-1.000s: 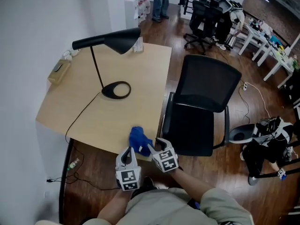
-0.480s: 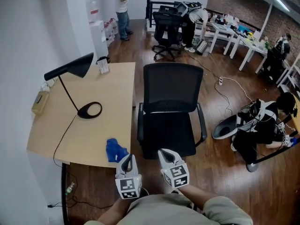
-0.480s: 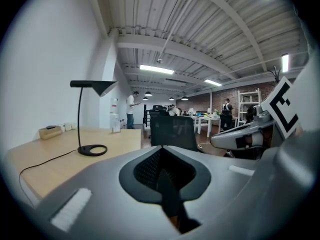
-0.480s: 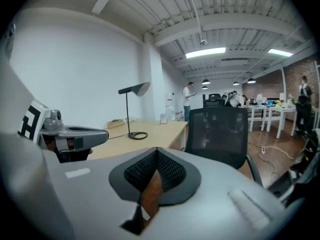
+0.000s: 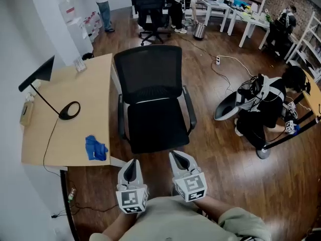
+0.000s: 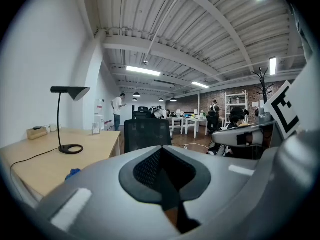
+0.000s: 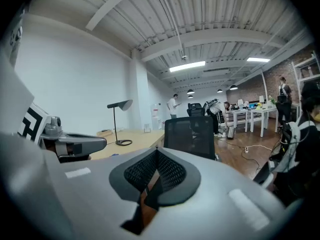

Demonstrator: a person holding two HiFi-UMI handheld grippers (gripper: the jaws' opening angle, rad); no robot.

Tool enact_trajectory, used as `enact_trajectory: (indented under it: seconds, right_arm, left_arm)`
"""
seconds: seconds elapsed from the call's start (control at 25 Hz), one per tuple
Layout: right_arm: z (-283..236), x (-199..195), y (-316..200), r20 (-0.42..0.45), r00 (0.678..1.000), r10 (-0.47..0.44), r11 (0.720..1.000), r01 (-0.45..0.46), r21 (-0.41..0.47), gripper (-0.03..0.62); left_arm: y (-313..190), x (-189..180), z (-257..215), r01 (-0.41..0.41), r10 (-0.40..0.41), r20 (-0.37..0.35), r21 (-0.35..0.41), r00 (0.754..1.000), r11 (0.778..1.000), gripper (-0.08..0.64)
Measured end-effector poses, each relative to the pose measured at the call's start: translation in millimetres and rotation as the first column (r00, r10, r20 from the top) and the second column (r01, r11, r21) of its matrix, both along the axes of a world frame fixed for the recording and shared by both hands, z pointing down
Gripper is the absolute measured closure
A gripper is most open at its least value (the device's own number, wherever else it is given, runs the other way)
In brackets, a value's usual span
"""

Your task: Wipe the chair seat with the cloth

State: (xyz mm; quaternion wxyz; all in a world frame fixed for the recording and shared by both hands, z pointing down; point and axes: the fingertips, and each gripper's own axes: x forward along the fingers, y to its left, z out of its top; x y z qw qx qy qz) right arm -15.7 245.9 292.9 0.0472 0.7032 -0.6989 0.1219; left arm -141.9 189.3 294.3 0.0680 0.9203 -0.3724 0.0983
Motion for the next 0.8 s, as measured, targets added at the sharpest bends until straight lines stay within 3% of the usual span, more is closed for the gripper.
enact_trajectory:
  seconds: [0.32,0.8]
  right_arm:
    - [20.7,17.6,52.2,0.032,0.999,-0.009,1.0,0.009,-0.014,0.592]
    - [12.9,-19.9,69.3,0.014,0.999,0.047,0.999,-0.046,-0.02,0.592]
  left_arm:
    - [54.8,12.6,18.9,0.014,-0.013,0.041,-0.031,0.999,0.999,0.555]
    - [64.0,0.1,11.7,-0.103,0.102,0.036,0.014,0.994,0.995,0.555]
